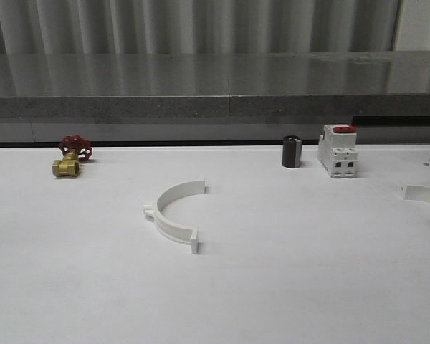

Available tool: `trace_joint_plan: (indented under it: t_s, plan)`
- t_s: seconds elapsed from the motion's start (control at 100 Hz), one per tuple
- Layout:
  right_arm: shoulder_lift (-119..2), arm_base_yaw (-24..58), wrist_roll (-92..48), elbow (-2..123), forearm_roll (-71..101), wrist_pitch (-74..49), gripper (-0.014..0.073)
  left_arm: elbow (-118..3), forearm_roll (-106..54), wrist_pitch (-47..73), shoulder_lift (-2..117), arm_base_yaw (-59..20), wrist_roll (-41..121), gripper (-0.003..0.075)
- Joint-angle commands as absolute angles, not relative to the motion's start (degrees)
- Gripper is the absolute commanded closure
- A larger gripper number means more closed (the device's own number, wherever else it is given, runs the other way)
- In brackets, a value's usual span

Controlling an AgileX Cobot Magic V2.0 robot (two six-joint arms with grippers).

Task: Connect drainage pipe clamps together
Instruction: 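Carry the clamp half with the right gripper toward the placed half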

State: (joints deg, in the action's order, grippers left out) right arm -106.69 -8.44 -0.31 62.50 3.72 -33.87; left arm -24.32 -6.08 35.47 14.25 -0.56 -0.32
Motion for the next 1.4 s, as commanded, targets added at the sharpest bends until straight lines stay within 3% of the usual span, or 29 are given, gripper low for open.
trace_joint_plan:
  t_s: [0.0,0.1,0.17,0.31,0.58,0.75,1.079,1.389]
  plan:
    - [-104.4,-8.7,-1.0,63.9,4.0,-33.9,0.0287,-25.8,-6.8,31.6,14.7,-0.5,-0.5,0.074]
    - [-104.4,-8.7,-1.0,63.9,4.1,-34.6,0.0487,-25.8,-6.8,31.6,14.7,-0.5,-0.5,0.074]
    - [-104.4,-8.7,-1.0,63.9,4.1,-35.1,0.0582,-25.8,-6.8,31.6,14.7,-0.5,-0.5,0.074]
    - [-104.4,-8.7,-1.0,63.9,4.2,-34.9,0.0676,-25.8,-6.8,31.6,14.7,-0.5,-0.5,0.074]
    - [-103.6,-7.9,-0.9,65.8,8.8,-37.3,0.068,-25.8,-6.8,31.6,14.7,-0.5,-0.5,0.074]
    - [-101.3,-0.8,1.2,69.6,9.1,-38.2,0.0678,-25.8,-6.8,31.6,14.7,-0.5,-0.5,0.074]
    - [-102.6,15.1,26.5,77.3,-4.9,-42.4,0.0677,-25.8,-6.8,31.6,14.7,-0.5,-0.5,0.074]
    - [-109.6,22.7,34.9,85.0,-8.6,-46.5,0.0677,-25.8,-6.8,31.6,14.7,-0.5,-0.5,0.074]
